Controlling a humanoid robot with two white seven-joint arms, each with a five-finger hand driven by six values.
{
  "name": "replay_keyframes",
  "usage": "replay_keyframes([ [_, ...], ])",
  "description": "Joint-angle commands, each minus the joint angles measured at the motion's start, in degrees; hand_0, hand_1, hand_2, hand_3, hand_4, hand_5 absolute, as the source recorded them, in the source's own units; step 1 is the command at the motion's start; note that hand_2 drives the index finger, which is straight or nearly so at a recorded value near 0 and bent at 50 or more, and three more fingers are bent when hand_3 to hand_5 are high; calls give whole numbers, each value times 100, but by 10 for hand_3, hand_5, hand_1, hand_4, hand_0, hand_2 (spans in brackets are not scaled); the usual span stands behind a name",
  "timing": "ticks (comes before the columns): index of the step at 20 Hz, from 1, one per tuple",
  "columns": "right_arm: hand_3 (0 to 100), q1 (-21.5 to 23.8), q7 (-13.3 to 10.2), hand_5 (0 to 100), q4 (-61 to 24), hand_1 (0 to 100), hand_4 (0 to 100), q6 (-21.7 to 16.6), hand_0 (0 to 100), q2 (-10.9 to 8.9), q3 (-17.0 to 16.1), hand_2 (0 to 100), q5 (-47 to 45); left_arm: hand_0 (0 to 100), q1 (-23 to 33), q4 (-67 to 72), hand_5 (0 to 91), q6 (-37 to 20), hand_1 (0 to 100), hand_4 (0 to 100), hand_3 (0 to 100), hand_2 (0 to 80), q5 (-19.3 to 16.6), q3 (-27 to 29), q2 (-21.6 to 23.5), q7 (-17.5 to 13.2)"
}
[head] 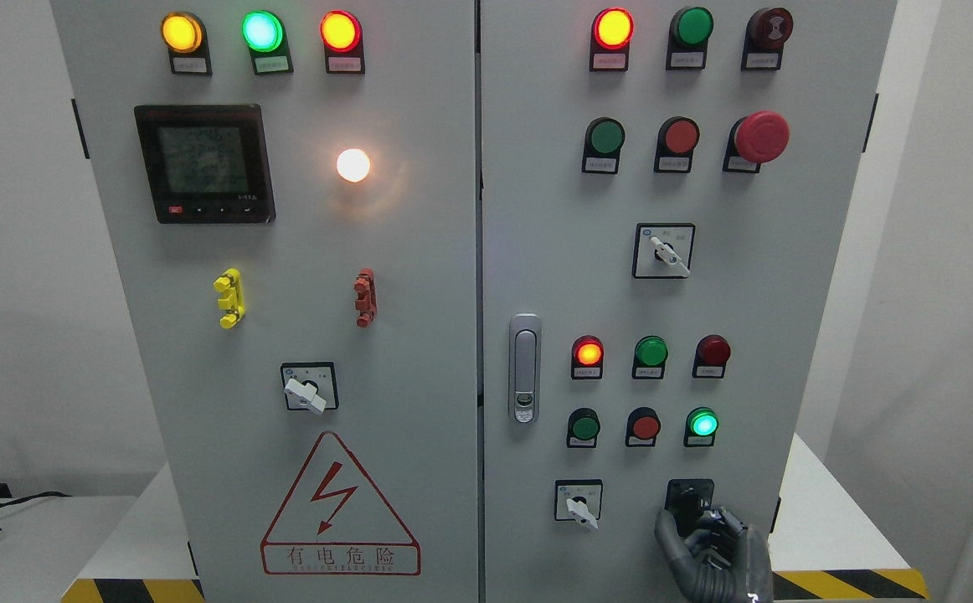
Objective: Trip black knob to open circuit
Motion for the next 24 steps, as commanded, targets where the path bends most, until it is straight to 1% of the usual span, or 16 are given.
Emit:
replay_keyframes([
  [1,838,2,4,971,-7,809,846,-17,342,-18,-13,491,0,120,0,-2,0,2,389,0,0,0,-176,0,3,-1],
  [22,837,11,4,969,10,802,843,-34,329,-18,-13,474,9,120,0,-2,0,2,389,0,0,0,-176,0,-6,-1],
  [24,837,11,13,969,19,802,842,-34,328,-53,-22,472,9,120,0,-2,0,2,389,0,0,0,-176,0,3,-1],
])
